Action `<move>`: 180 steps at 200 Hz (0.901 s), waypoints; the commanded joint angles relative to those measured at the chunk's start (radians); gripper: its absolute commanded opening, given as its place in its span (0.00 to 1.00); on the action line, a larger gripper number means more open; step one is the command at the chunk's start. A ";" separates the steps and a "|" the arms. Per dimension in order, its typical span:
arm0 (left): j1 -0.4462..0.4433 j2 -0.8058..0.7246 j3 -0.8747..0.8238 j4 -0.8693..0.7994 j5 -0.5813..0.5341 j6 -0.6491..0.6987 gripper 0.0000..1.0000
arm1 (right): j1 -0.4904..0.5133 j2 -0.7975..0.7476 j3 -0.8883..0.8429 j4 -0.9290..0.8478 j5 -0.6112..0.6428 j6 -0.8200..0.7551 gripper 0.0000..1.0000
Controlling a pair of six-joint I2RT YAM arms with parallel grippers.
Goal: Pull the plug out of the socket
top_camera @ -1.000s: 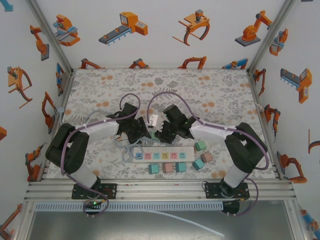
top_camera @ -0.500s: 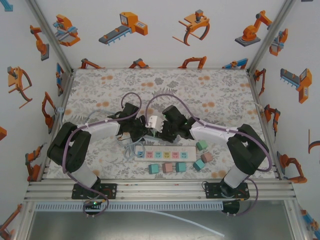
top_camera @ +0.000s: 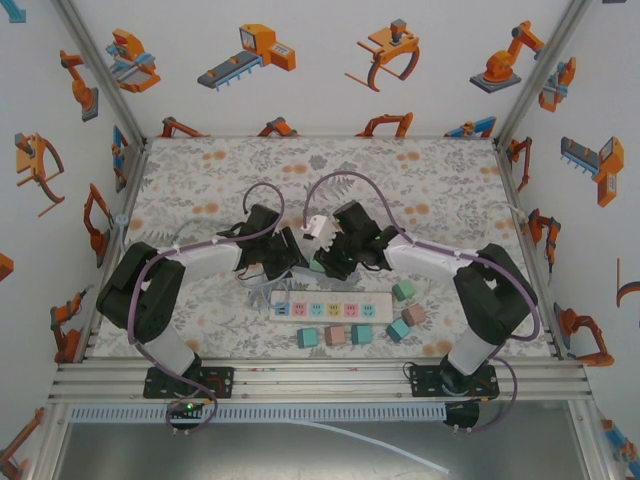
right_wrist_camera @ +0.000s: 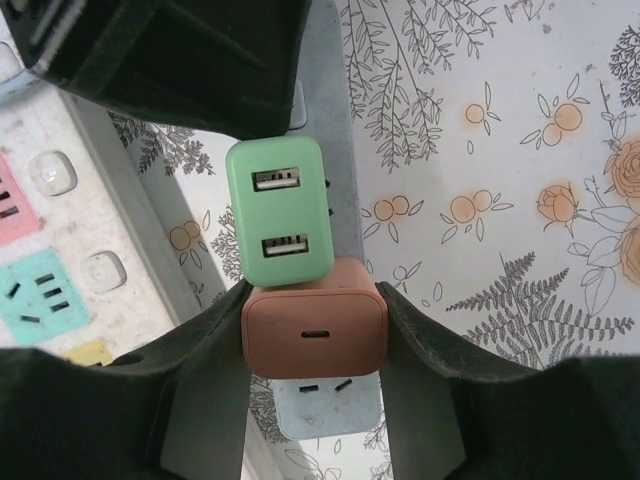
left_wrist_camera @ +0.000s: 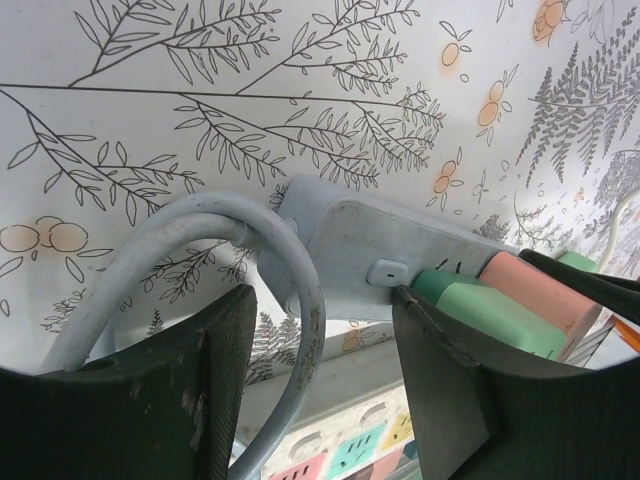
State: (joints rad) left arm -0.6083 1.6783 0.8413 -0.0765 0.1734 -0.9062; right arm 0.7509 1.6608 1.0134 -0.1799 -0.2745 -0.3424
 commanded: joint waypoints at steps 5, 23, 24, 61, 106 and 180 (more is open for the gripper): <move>0.000 0.217 -0.116 -0.231 -0.308 0.073 0.57 | 0.072 -0.038 0.059 0.010 -0.016 -0.099 0.17; -0.006 0.258 -0.103 -0.234 -0.327 0.102 0.57 | 0.073 -0.095 0.027 0.081 -0.076 -0.084 0.17; -0.006 0.262 -0.103 -0.234 -0.329 0.103 0.57 | 0.072 -0.099 0.026 0.087 -0.077 -0.079 0.17; -0.028 0.335 -0.125 -0.195 -0.345 0.095 0.57 | 0.082 -0.107 0.035 0.072 -0.021 -0.088 0.11; -0.049 0.345 -0.139 -0.178 -0.358 0.085 0.57 | 0.062 -0.121 0.002 0.131 -0.029 -0.064 0.11; -0.054 0.271 -0.143 -0.212 -0.400 0.123 0.57 | 0.040 -0.134 -0.006 0.107 0.127 -0.091 0.08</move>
State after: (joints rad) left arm -0.6624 1.7443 0.8589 0.1333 0.0395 -0.9146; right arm 0.7601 1.5745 0.9607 -0.1677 -0.1776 -0.3882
